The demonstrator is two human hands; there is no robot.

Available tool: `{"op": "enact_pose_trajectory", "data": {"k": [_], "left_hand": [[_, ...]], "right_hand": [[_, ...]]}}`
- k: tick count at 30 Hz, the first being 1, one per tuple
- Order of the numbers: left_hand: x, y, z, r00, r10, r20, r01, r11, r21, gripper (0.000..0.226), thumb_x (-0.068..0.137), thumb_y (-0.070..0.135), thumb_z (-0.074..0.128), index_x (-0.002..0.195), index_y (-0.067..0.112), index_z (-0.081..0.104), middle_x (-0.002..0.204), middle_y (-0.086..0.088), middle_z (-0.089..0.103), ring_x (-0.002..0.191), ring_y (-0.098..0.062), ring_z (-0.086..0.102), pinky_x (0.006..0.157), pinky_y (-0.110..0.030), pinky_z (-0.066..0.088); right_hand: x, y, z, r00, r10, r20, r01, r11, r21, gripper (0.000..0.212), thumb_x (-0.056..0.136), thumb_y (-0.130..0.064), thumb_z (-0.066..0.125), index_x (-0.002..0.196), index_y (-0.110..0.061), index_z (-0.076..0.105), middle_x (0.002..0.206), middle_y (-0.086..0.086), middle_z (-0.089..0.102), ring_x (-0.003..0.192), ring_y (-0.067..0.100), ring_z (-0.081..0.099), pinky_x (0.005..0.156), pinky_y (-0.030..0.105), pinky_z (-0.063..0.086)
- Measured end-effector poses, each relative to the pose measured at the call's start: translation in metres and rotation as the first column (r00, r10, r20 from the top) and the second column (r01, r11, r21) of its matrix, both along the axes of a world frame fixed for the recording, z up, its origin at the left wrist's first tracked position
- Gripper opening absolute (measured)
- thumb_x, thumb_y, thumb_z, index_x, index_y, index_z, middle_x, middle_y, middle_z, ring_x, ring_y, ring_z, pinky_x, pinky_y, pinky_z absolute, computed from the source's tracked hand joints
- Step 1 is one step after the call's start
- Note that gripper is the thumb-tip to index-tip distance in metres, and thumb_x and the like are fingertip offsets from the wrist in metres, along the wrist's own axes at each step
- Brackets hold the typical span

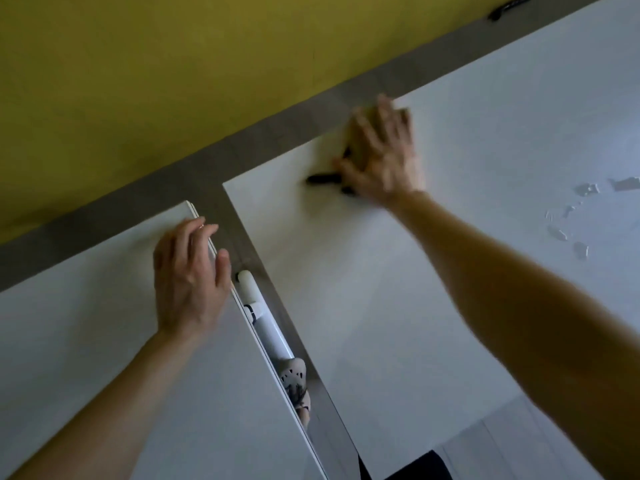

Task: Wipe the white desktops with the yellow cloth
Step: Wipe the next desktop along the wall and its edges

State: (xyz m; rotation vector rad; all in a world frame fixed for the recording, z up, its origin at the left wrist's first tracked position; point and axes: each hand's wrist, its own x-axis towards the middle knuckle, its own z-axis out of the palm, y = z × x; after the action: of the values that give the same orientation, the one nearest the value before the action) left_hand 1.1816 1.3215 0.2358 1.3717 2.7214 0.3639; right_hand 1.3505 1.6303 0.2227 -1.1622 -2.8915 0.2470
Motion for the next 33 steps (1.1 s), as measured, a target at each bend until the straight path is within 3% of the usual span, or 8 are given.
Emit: {"op": "enact_pose_trajectory", "data": {"k": [4,7,13,17,22,25,29,33], "left_hand": [[0.006,0.04,0.021,0.965,-0.213,0.152,0.24,0.952,-0.189,0.117,0.079,0.065,0.075,0.17,0.015,0.022,0.175,-0.017,0.023,0.166,-0.034,0.014,0.134,-0.052,0.013],[0.01,0.064,0.04,0.926,-0.275,0.26,0.368,0.815,-0.449,0.158,0.062,0.079,0.089,0.173,0.021,-0.007,0.18,-0.013,-0.002,0.167,-0.029,-0.003,0.134,-0.044,0.005],[0.031,0.076,0.046,0.96,-0.173,0.218,0.263,0.822,-0.505,0.16,0.056,0.071,0.096,0.173,0.022,0.0,0.179,-0.01,-0.006,0.167,-0.027,-0.005,0.131,-0.04,0.025],[0.032,0.077,0.048,0.966,-0.145,0.213,0.235,0.835,-0.498,0.158,0.053,0.064,0.101,0.173,0.023,0.006,0.18,-0.01,-0.002,0.167,-0.026,-0.002,0.13,-0.04,0.024],[0.039,0.08,0.047,0.971,-0.153,0.182,0.227,0.822,-0.523,0.158,0.055,0.057,0.103,0.173,0.019,0.006,0.179,-0.012,-0.002,0.168,-0.031,-0.001,0.129,-0.046,0.032],[0.041,0.083,0.048,0.976,-0.119,0.182,0.2,0.821,-0.534,0.162,0.049,0.059,0.104,0.172,0.02,0.006,0.178,-0.013,-0.002,0.168,-0.029,0.001,0.126,-0.045,0.038],[0.043,0.083,0.045,0.974,-0.102,0.202,0.197,0.822,-0.534,0.162,0.05,0.057,0.104,0.171,0.021,0.003,0.178,-0.013,-0.005,0.168,-0.031,-0.001,0.118,-0.049,0.047],[0.042,0.084,0.043,0.975,-0.092,0.204,0.191,0.816,-0.546,0.162,0.046,0.056,0.105,0.169,0.021,0.005,0.178,-0.012,-0.004,0.168,-0.031,-0.001,0.118,-0.054,0.047]], "right_hand": [[-0.032,-0.098,-0.009,0.844,0.534,-0.048,-0.535,0.845,-0.007,0.083,0.101,-0.07,0.049,0.17,-0.026,0.036,0.178,0.017,0.024,0.166,0.036,0.018,0.135,0.055,0.009],[-0.006,-0.049,-0.004,0.835,0.549,-0.03,-0.55,0.835,-0.024,0.079,0.105,-0.069,0.044,0.172,-0.032,0.027,0.181,0.01,0.016,0.168,0.03,0.009,0.136,0.052,0.002],[0.072,0.096,0.005,0.998,-0.05,0.048,0.049,0.998,0.032,0.085,0.103,-0.075,0.037,0.173,-0.03,0.018,0.181,0.016,0.008,0.168,0.034,0.002,0.135,0.057,-0.002],[0.038,-0.02,-0.008,0.976,0.163,-0.146,-0.157,0.986,0.054,0.078,0.102,-0.055,0.058,0.167,-0.015,0.041,0.173,0.026,0.03,0.163,0.045,0.023,0.134,0.064,0.009],[0.039,-0.131,-0.011,0.764,0.62,-0.176,-0.639,0.765,-0.081,0.069,0.106,-0.051,0.053,0.169,-0.026,0.038,0.178,0.015,0.025,0.167,0.034,0.015,0.135,0.057,0.013],[0.072,-0.037,-0.017,0.892,0.415,-0.181,-0.426,0.904,-0.03,0.072,0.1,-0.049,0.065,0.166,-0.025,0.044,0.175,0.017,0.032,0.164,0.038,0.024,0.134,0.061,0.013],[0.113,0.073,-0.005,1.0,0.02,-0.011,-0.02,1.0,-0.012,0.079,0.106,-0.067,0.047,0.173,-0.032,0.021,0.181,0.015,0.011,0.168,0.037,0.004,0.134,0.06,-0.004],[0.091,-0.028,-0.016,0.973,0.083,-0.217,-0.084,0.996,0.007,0.079,0.1,-0.058,0.063,0.162,-0.011,0.049,0.169,0.03,0.036,0.16,0.049,0.028,0.132,0.066,0.011]]}}
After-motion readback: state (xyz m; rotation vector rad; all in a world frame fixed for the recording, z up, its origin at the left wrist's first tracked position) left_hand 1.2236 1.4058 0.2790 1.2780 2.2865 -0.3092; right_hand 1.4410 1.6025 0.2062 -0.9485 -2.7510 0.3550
